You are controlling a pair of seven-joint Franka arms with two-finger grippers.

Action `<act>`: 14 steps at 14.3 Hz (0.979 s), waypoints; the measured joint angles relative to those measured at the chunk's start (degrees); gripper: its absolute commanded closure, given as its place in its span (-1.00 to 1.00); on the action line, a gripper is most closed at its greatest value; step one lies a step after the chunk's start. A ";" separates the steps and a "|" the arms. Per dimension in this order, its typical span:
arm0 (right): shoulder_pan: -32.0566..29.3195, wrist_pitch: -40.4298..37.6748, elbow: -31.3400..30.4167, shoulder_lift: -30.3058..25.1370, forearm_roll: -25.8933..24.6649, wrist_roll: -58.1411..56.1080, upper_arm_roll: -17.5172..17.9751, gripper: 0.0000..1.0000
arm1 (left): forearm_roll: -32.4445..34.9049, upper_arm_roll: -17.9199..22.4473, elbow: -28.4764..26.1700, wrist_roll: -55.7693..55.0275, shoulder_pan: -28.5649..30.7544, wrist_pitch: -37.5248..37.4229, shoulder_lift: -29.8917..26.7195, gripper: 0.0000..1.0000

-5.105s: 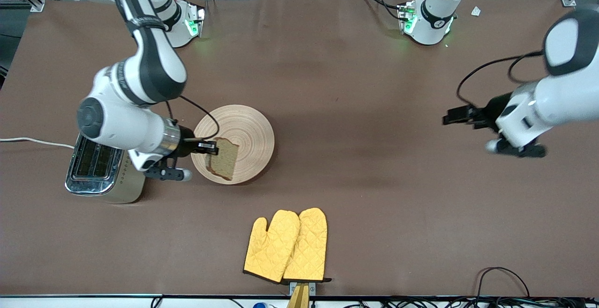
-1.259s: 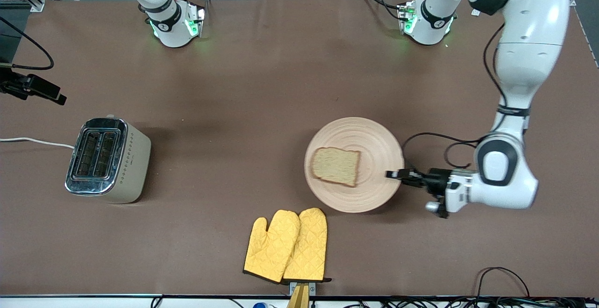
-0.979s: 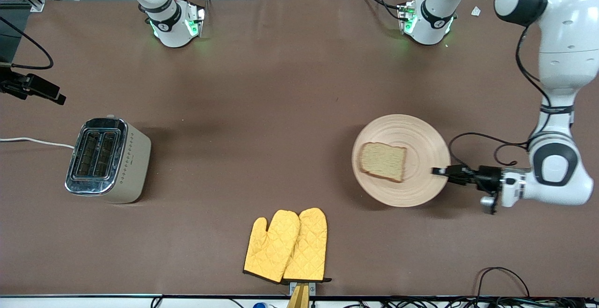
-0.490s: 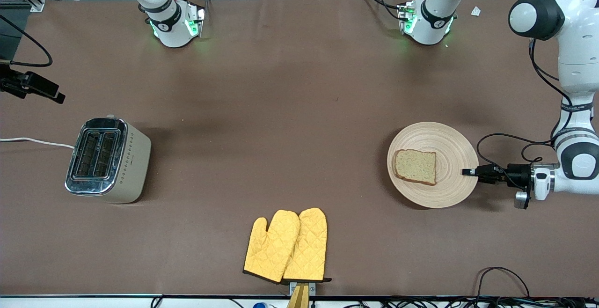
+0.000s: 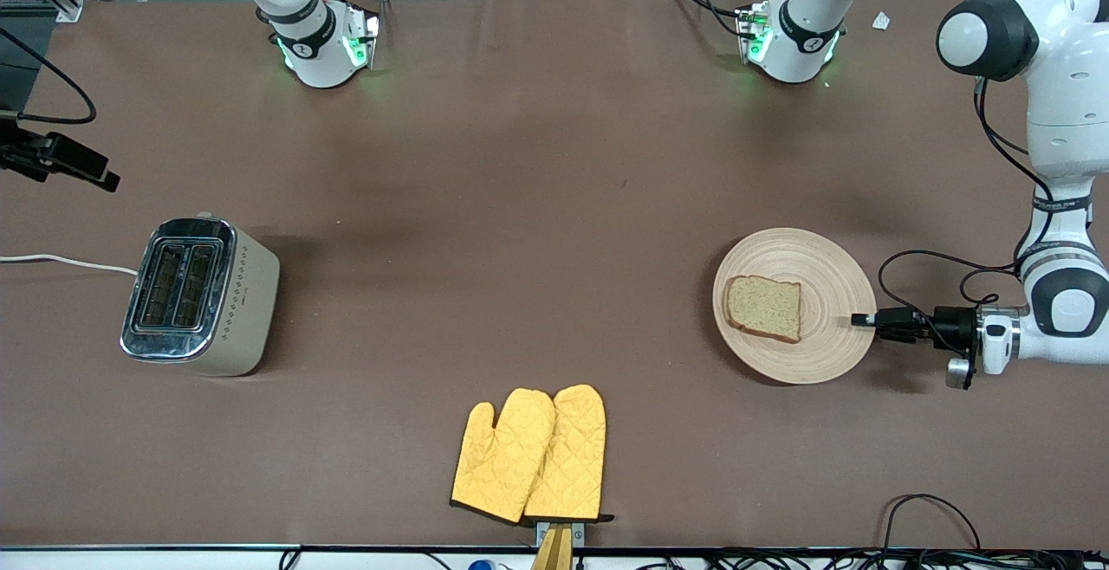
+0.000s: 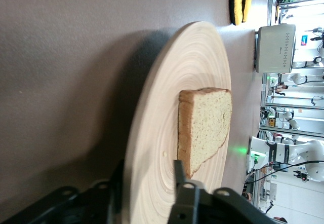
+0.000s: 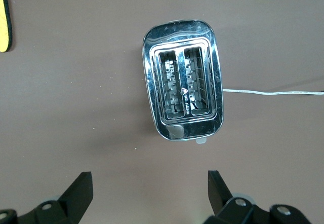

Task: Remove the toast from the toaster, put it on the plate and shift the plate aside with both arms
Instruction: 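Release the plate rim and lift the left gripper away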

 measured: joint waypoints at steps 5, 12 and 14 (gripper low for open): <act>0.07 -0.02 -0.04 0.00 0.00 0.07 0.10 -1.00 | 13.73 0.89 5.92 -3.59 -7.59 0.34 -8.01 -1.00; 0.21 -0.03 -0.06 0.00 0.00 0.12 0.40 -1.00 | 42.45 2.97 7.34 -24.56 -31.03 2.76 -31.63 -1.00; 0.23 -0.03 -0.07 0.00 0.00 0.15 0.43 -1.00 | 48.80 3.05 7.19 -32.95 -36.24 -1.82 -37.18 -1.00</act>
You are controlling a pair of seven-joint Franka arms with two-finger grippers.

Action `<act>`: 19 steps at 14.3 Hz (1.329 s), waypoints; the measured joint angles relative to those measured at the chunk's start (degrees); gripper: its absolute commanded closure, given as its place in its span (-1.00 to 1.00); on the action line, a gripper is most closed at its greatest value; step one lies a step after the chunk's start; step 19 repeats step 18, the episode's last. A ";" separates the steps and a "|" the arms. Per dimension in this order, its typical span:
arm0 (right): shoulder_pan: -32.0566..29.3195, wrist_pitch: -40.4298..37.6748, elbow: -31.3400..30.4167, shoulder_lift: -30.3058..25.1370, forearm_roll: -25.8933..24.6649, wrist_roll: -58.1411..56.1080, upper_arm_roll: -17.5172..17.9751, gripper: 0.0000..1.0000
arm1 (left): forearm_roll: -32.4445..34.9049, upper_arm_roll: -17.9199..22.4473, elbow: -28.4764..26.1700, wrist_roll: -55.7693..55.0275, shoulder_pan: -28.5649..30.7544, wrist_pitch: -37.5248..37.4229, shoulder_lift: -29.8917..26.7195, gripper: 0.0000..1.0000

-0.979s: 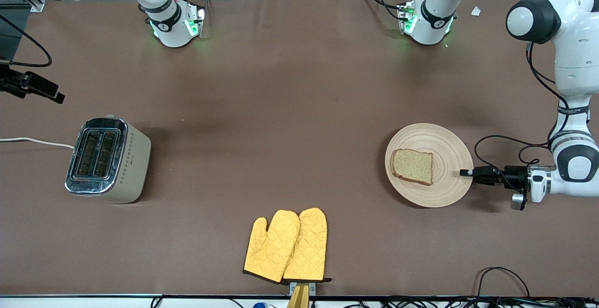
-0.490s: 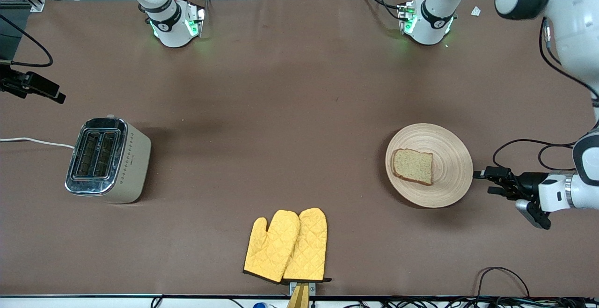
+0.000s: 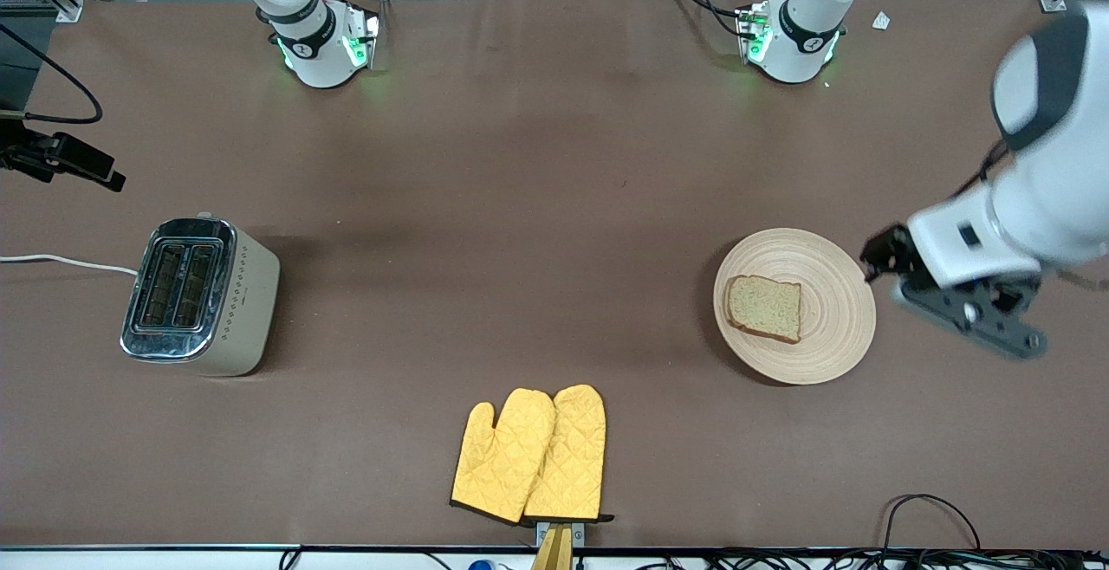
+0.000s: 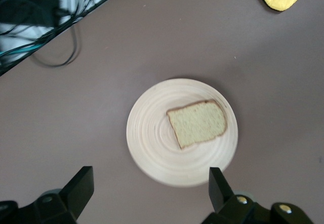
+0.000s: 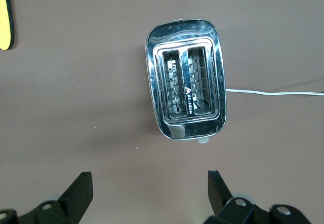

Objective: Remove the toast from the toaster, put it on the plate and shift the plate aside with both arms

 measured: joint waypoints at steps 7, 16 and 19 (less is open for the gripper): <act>0.05 0.00 0.01 -0.01 0.00 0.01 0.07 -1.00 | -7.10 0.76 -16.38 -10.80 9.42 3.44 -16.59 -1.00; 1.07 0.00 0.01 -0.02 0.00 0.02 0.31 -1.00 | -4.27 -2.02 -26.36 -20.18 8.83 8.13 -23.85 -1.00; 1.17 0.01 0.02 -0.02 0.00 0.02 0.31 -1.00 | -3.83 -2.05 -25.44 -19.73 8.77 7.46 -23.20 -1.00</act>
